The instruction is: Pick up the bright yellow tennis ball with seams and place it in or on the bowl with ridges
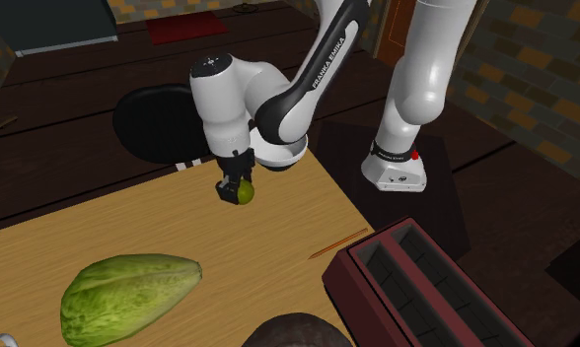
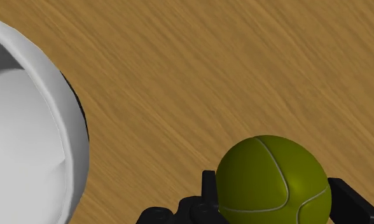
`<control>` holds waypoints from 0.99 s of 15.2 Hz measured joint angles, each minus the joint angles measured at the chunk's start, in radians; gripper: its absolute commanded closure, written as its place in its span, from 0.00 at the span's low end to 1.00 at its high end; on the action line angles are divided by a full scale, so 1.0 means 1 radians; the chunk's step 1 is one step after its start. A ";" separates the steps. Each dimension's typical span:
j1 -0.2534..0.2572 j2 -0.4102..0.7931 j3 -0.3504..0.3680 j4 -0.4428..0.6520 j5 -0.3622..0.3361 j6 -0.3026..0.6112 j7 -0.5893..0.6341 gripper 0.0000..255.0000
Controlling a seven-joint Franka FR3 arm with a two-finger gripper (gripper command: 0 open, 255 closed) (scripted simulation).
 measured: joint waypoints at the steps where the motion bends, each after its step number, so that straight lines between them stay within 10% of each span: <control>1: 0.000 -0.015 0.003 0.000 0.014 -0.012 -0.008 1.00; 15: -0.001 -0.157 -0.006 0.075 0.127 -0.201 -0.094 1.00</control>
